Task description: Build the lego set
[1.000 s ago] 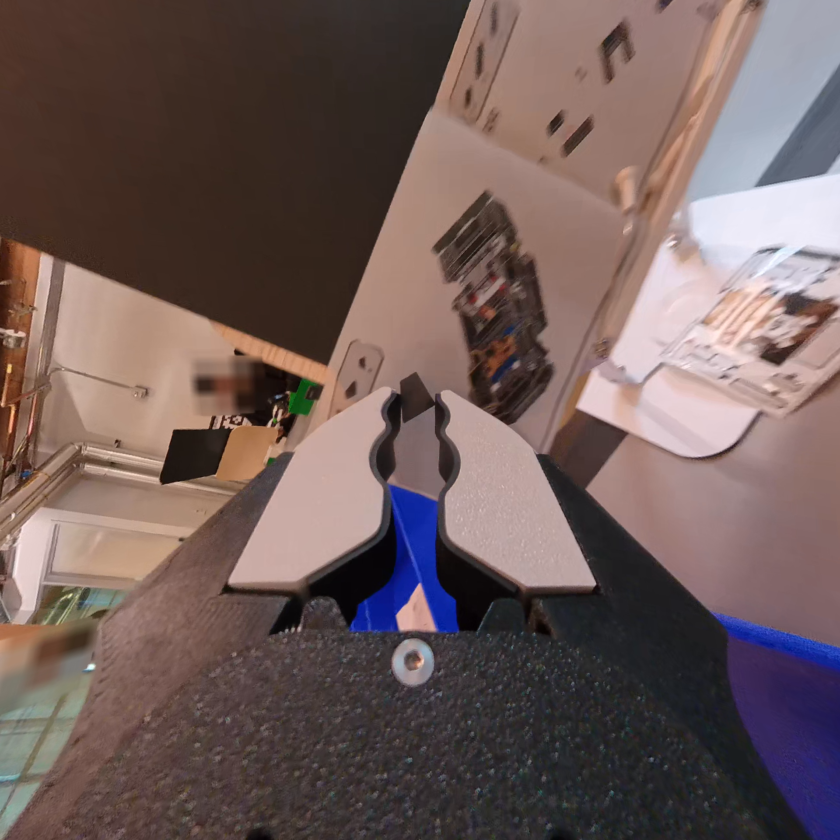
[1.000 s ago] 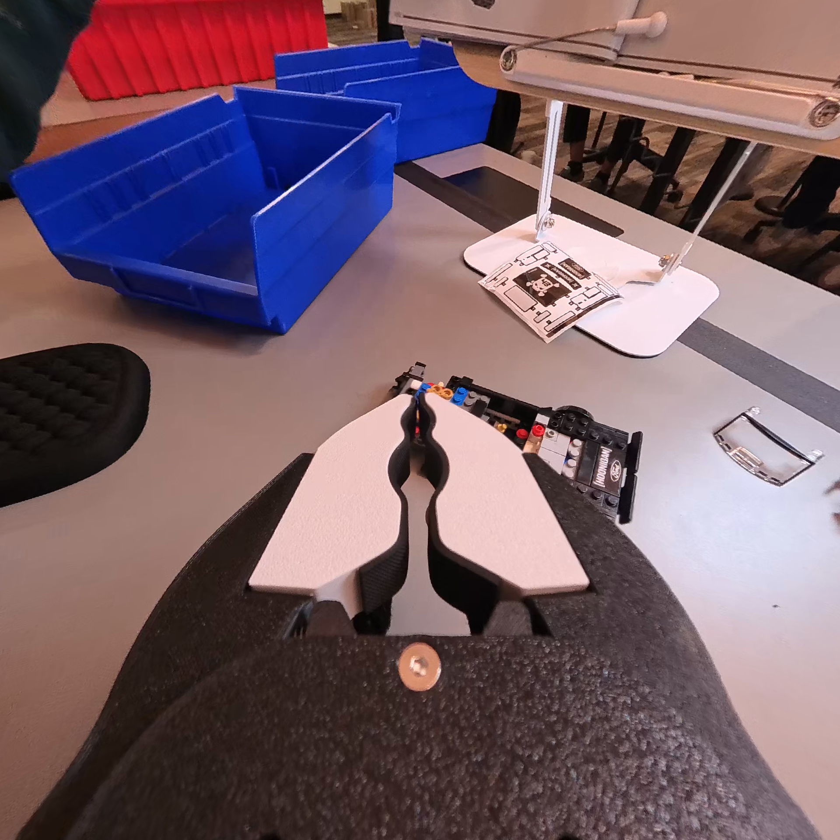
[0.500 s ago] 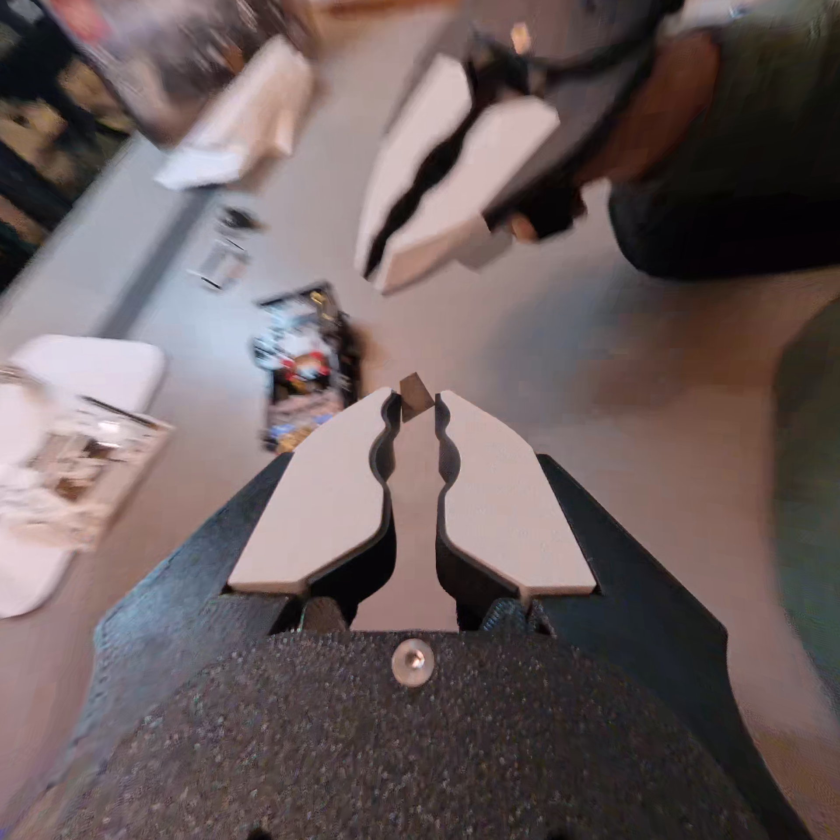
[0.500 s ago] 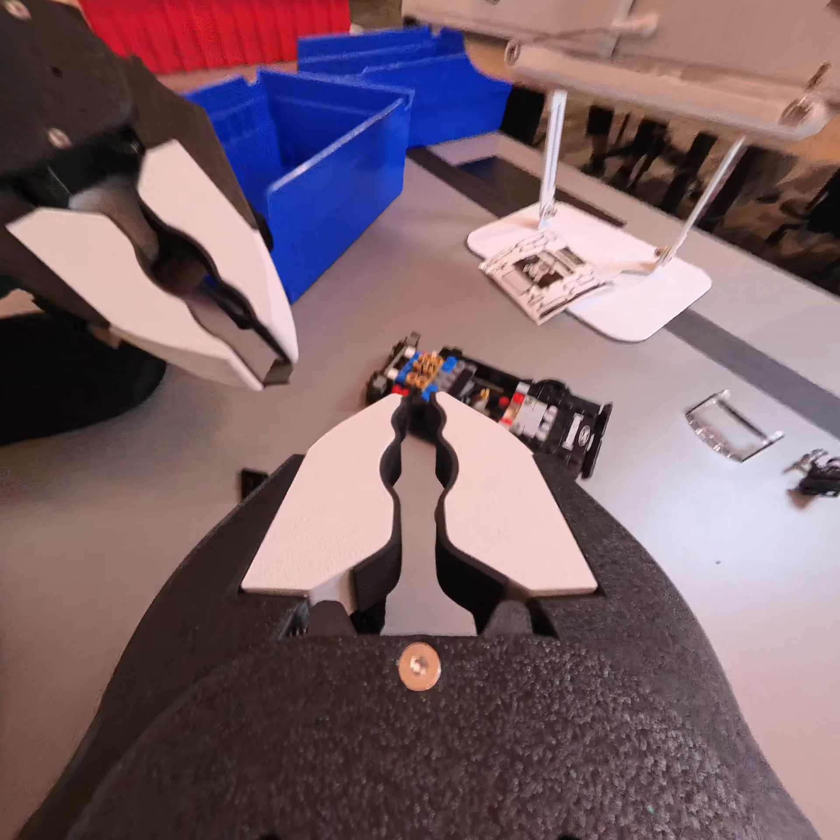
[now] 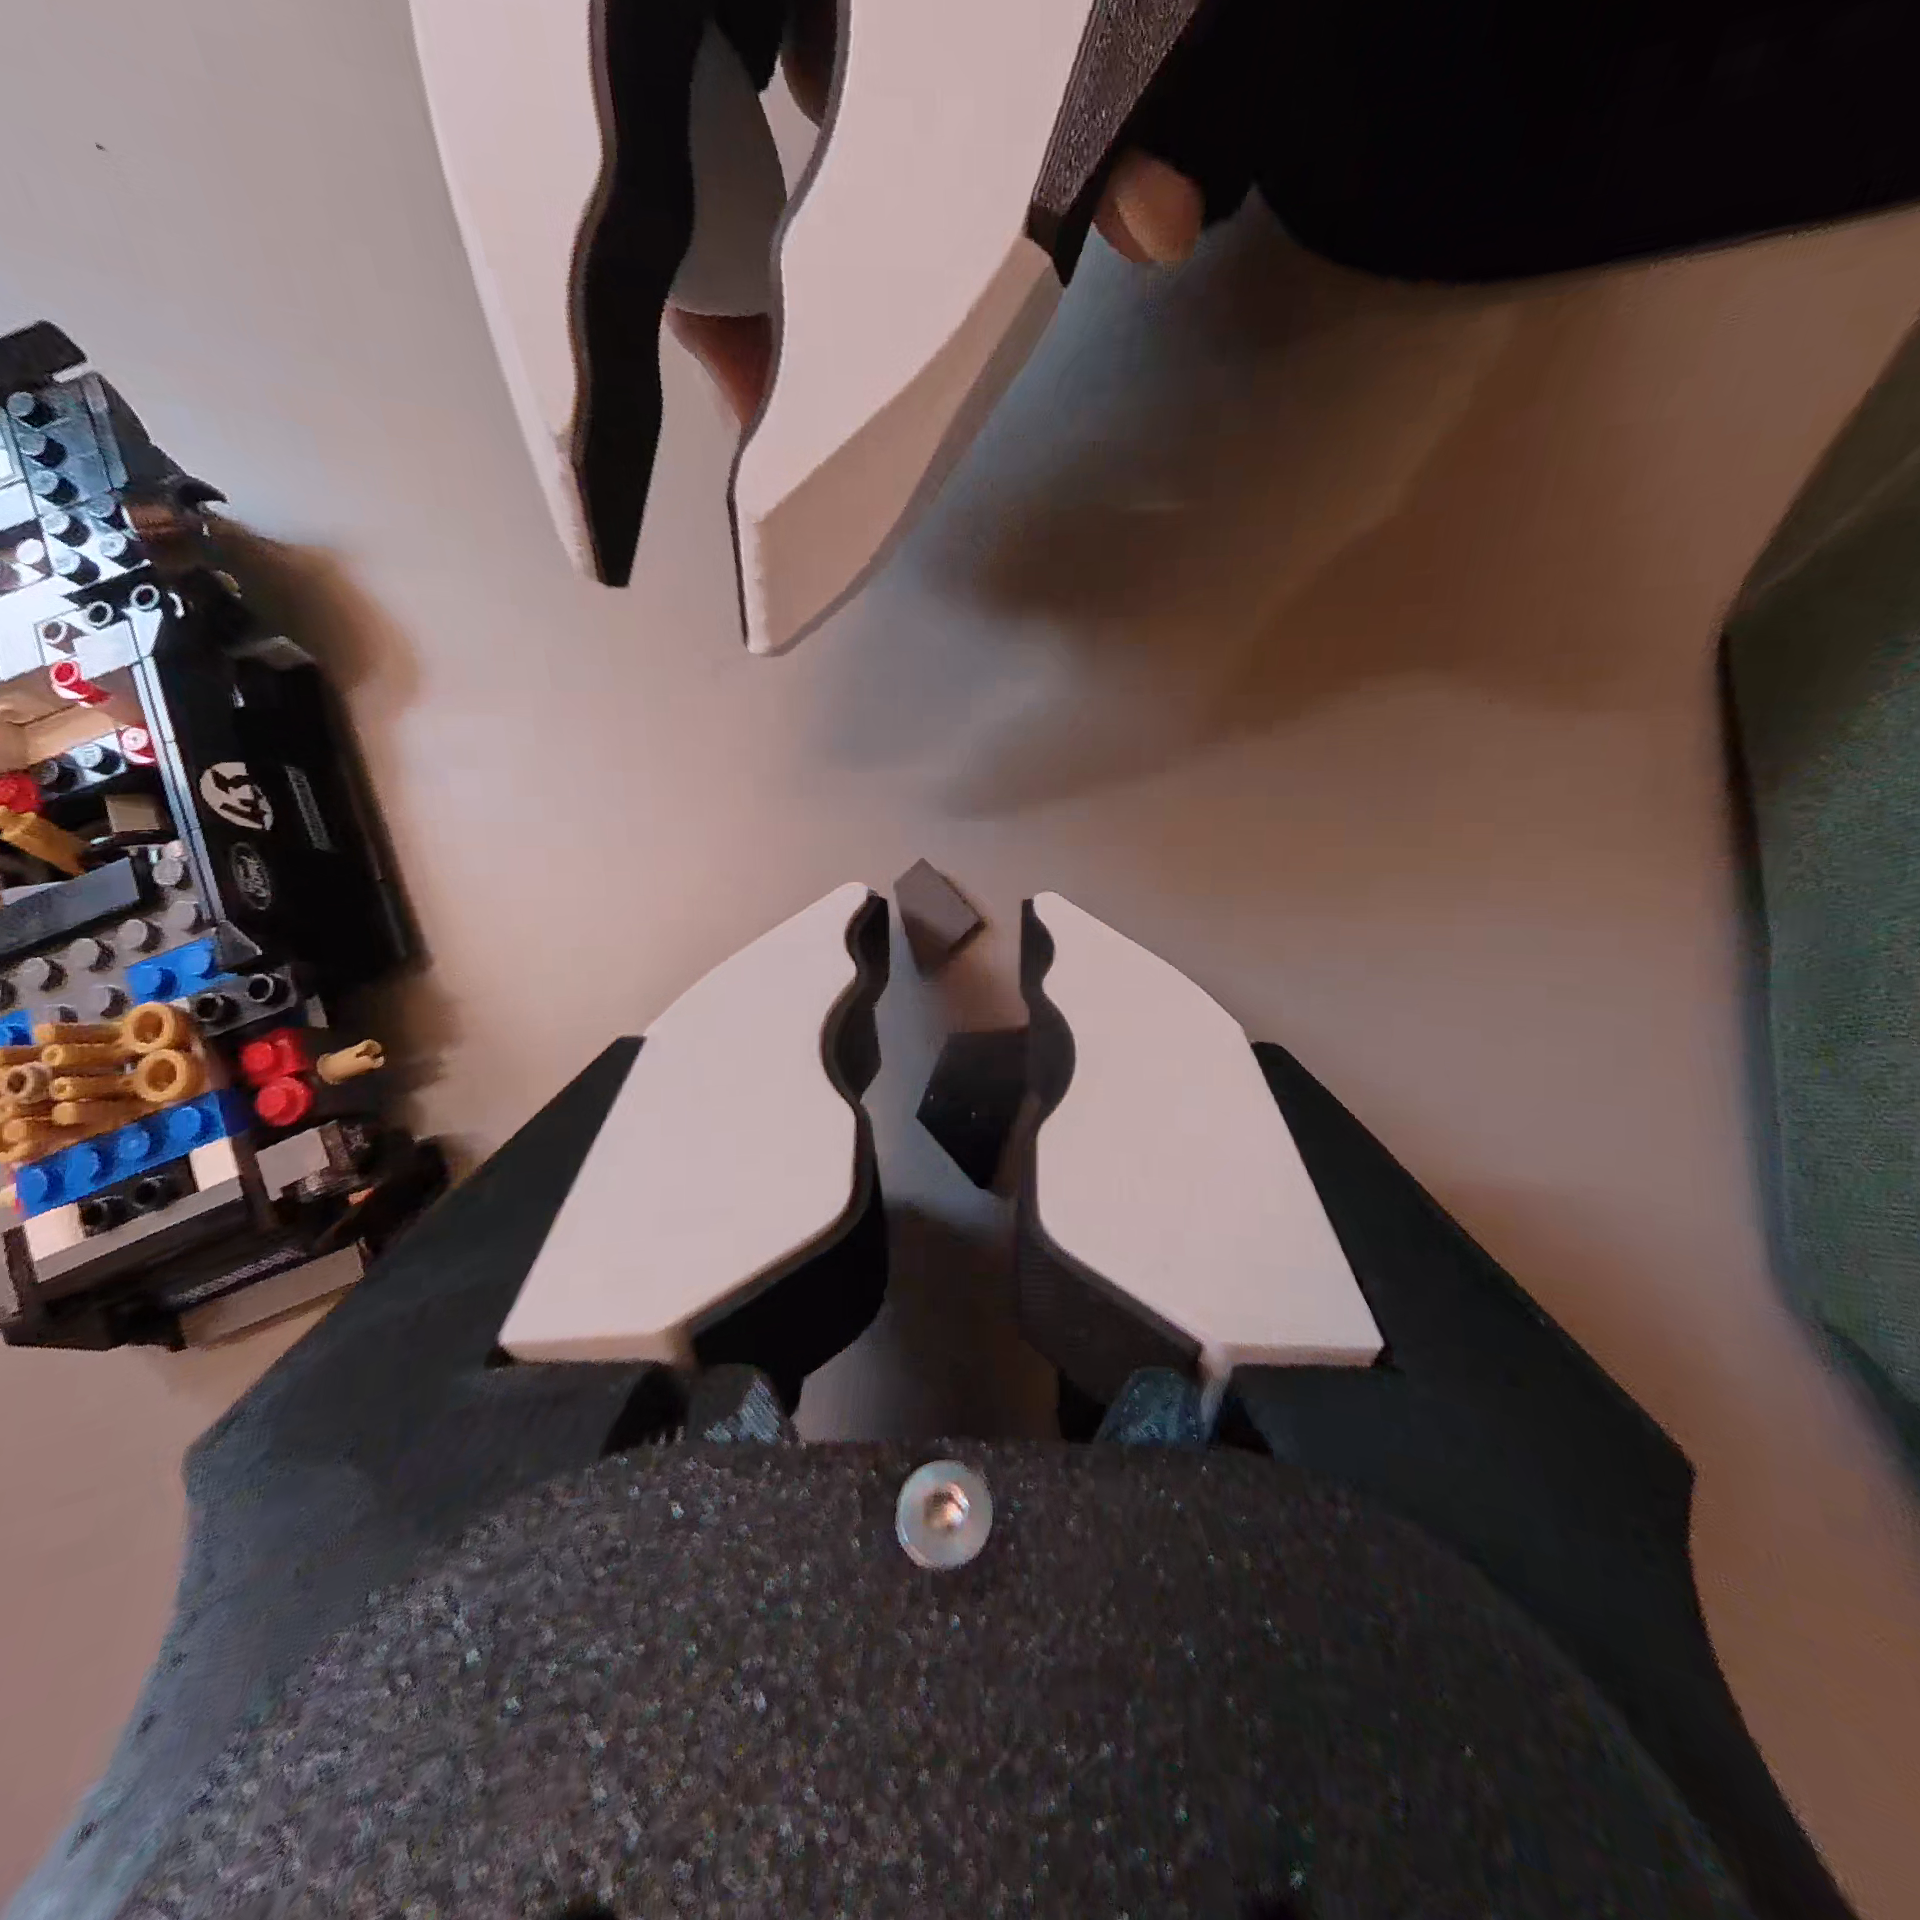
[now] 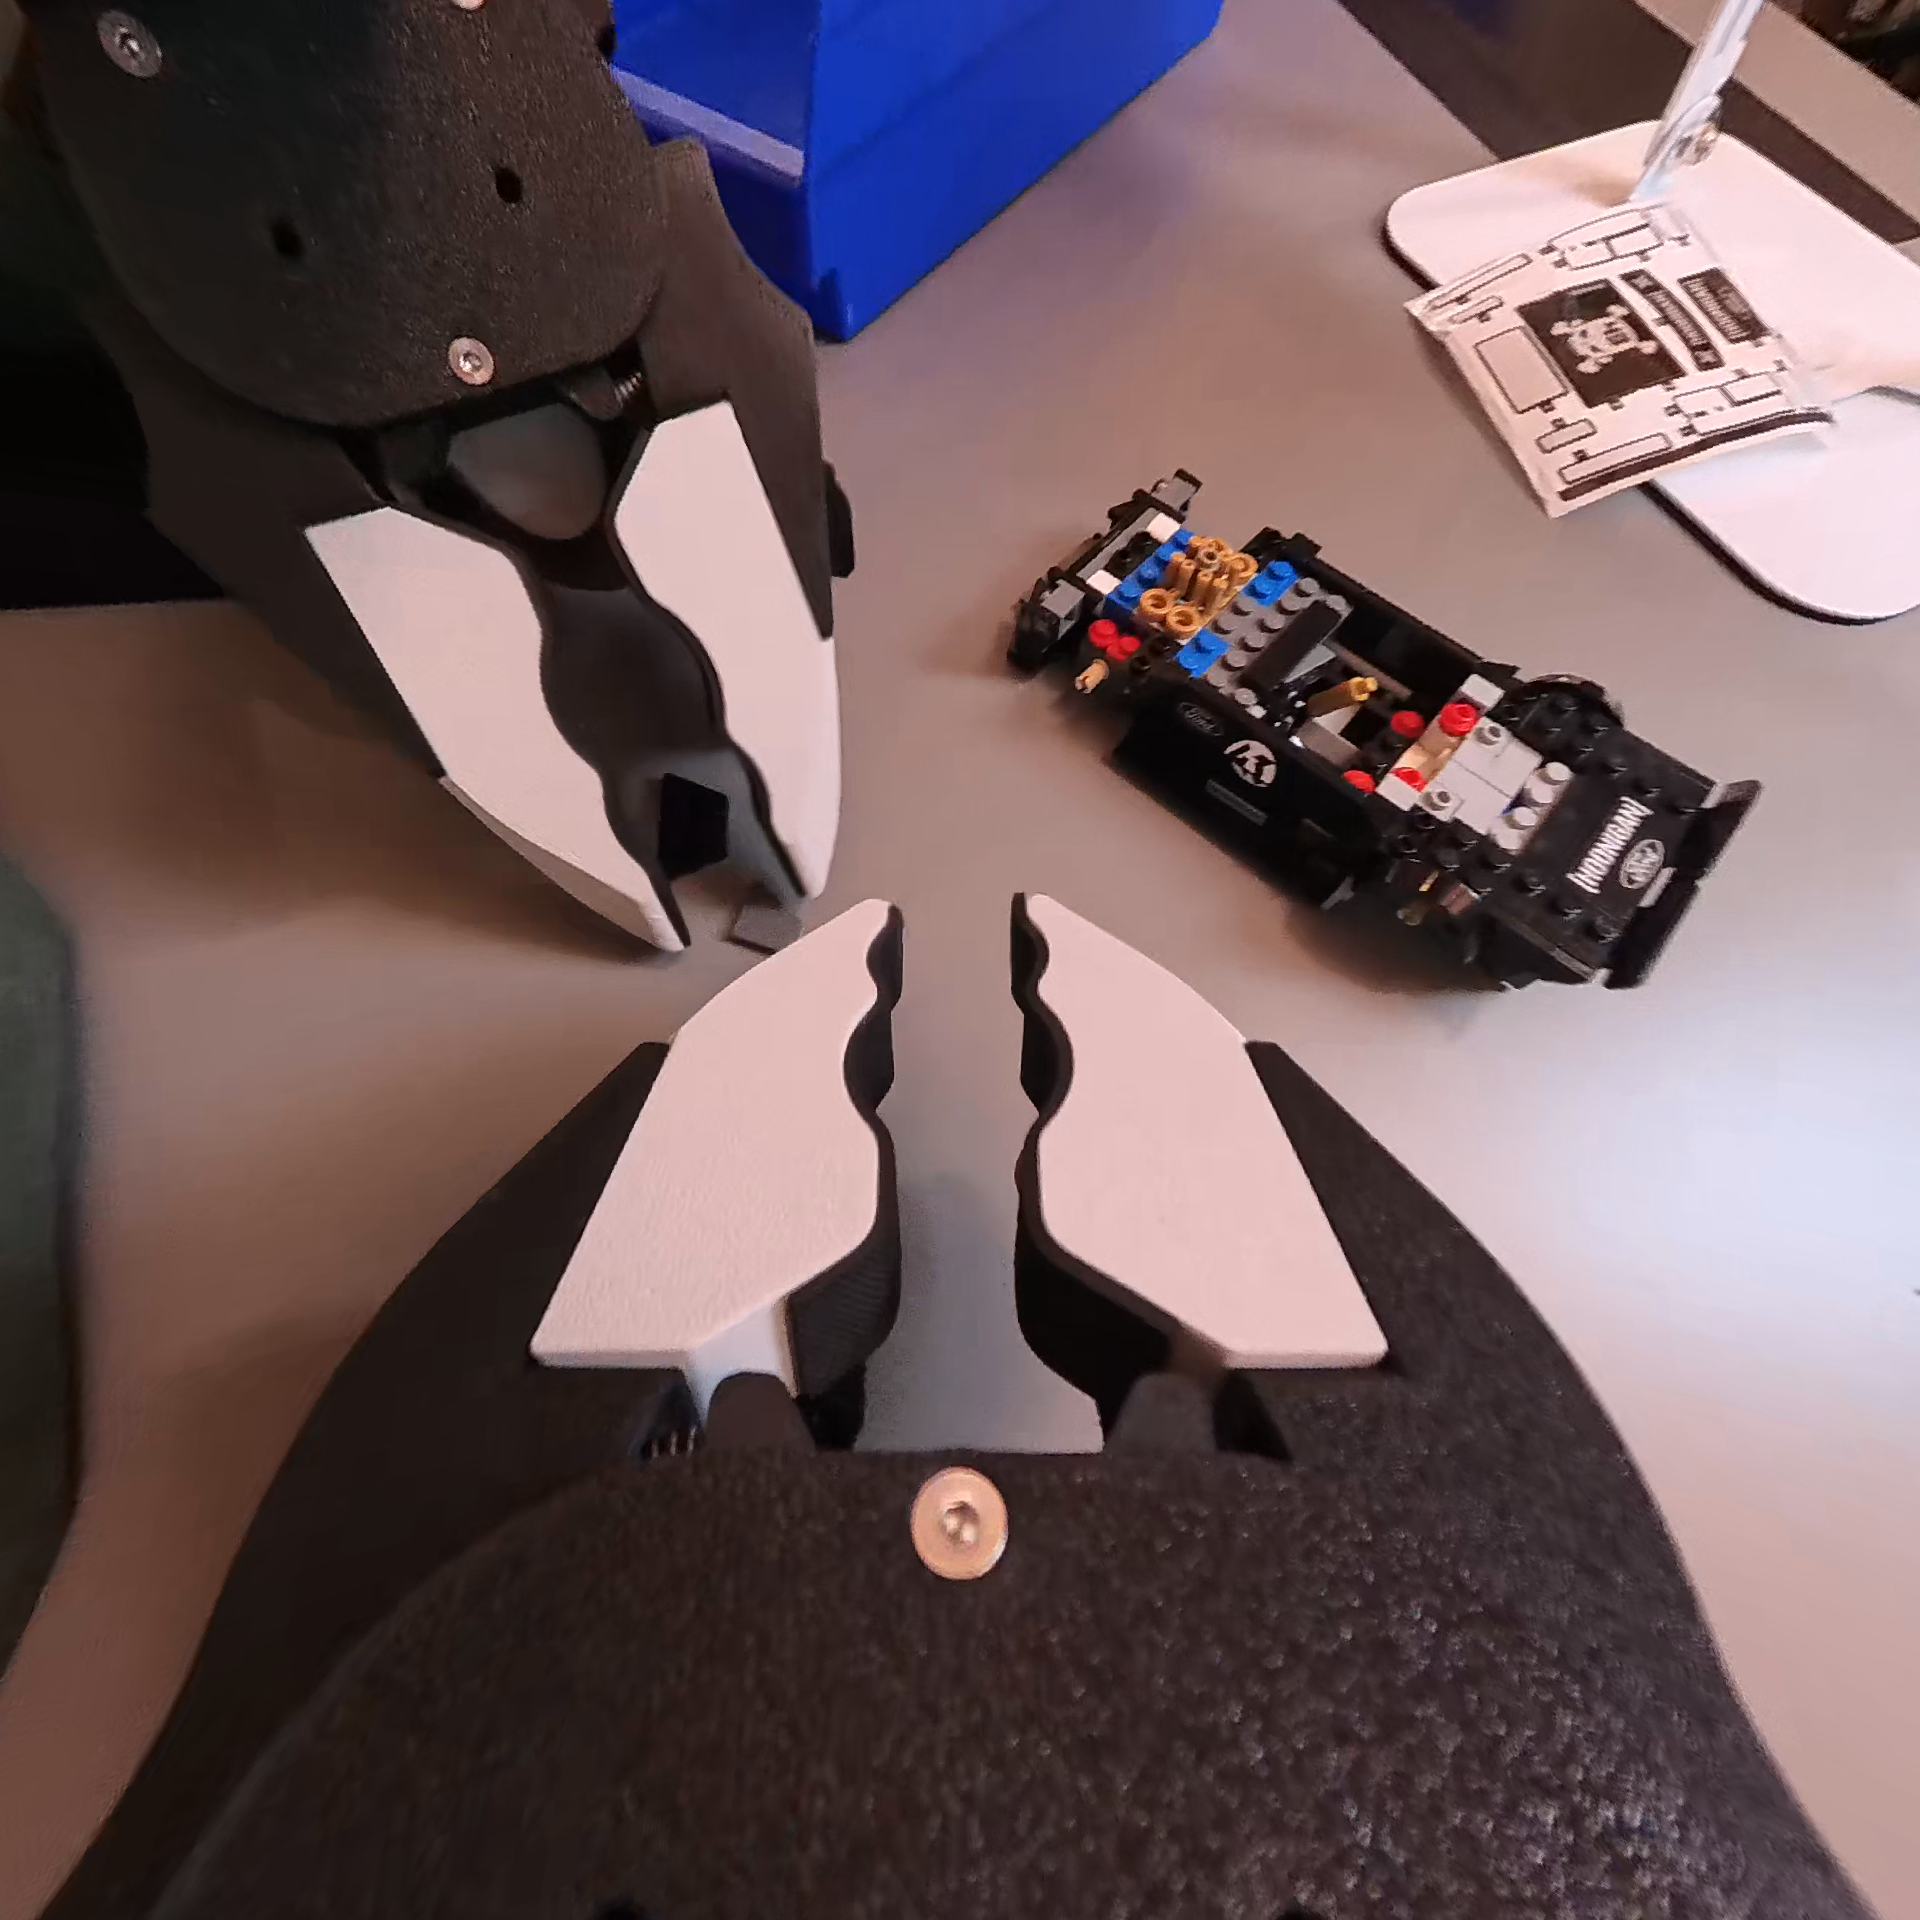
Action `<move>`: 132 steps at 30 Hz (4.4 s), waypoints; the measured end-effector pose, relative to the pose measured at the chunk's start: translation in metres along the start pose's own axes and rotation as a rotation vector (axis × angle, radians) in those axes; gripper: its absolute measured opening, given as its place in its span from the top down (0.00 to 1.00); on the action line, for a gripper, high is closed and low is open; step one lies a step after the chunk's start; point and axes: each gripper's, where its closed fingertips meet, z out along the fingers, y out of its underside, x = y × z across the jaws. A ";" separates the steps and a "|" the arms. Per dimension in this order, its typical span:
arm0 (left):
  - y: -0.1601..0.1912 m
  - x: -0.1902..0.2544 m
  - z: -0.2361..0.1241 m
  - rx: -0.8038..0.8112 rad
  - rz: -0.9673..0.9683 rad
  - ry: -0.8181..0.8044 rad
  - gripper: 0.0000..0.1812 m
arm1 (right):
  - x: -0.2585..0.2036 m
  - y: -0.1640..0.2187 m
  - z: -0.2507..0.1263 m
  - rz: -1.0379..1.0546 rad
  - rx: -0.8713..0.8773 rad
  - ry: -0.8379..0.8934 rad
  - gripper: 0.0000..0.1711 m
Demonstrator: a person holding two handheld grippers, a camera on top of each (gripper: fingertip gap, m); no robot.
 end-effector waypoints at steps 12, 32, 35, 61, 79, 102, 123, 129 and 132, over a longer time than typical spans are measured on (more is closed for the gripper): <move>0.027 0.007 -0.027 -0.036 0.028 0.031 0.83 | -0.032 0.012 0.020 -0.100 -0.089 -0.117 0.88; 0.022 -0.003 -0.013 -0.058 -0.122 -0.068 0.89 | -0.031 0.016 0.022 -0.104 -0.116 -0.083 0.88; 0.021 0.004 -0.013 -0.040 -0.129 -0.011 0.83 | -0.032 0.016 0.023 -0.106 -0.125 -0.093 0.88; -0.027 -0.034 -0.087 0.302 -0.200 -0.177 0.85 | -0.010 -0.016 0.006 -0.170 -0.040 -0.046 0.88; 0.240 -0.190 -0.286 -0.471 -0.663 -0.484 0.88 | 0.061 -0.040 -0.084 0.111 0.384 0.325 0.88; 0.297 -0.189 -0.252 -0.840 -0.707 -0.167 0.92 | 0.073 -0.023 -0.075 0.144 0.342 0.345 0.89; -0.019 -0.074 -0.217 0.301 -0.377 -0.009 0.99 | 0.032 -0.044 -0.064 0.063 0.396 0.212 0.89; -0.093 0.005 -0.142 0.697 -0.516 0.533 0.99 | -0.032 -0.062 -0.056 -0.189 0.422 0.043 0.87; -0.095 0.019 -0.109 0.710 -0.631 0.747 0.99 | -0.046 -0.064 -0.058 -0.258 0.429 0.009 0.86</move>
